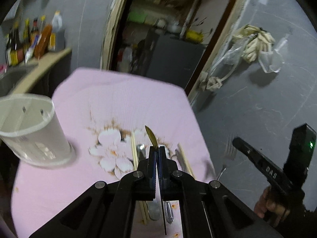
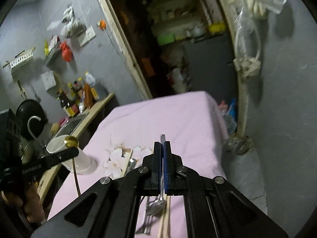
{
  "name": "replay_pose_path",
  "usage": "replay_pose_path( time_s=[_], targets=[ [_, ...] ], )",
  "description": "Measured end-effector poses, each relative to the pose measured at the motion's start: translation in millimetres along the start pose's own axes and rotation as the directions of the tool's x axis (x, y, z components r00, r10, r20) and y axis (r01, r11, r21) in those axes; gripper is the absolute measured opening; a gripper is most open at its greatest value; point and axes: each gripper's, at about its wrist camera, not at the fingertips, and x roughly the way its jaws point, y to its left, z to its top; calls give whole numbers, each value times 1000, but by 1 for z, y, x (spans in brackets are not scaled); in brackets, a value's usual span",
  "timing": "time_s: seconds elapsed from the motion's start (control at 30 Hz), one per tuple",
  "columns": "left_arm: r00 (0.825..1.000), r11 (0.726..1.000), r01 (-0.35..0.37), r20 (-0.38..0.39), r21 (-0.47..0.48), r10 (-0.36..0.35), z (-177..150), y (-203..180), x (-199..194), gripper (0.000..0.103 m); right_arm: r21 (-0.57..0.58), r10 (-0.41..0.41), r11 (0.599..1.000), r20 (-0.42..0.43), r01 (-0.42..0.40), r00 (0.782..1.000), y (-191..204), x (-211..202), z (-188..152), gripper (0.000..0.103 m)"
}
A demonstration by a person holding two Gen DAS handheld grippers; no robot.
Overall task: Organize utensils
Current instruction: 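Grasp the gold spoon with the left tool while the right tool grasps a silver fork, then carry the gold spoon with the left tool while the right tool carries the fork to the holder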
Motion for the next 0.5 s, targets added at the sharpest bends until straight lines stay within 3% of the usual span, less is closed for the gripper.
replay_pose_path(
  time_s=[0.23,0.5],
  targets=[
    [995,998,50,83,49,-54,26,7,-45,3,-77,-94,992,132,104,987,59,-48,15,2],
    [977,997,78,196,21,-80,56,68,-102,3,-142,-114,978,237,151,965,140,-72,29,2]
  ],
)
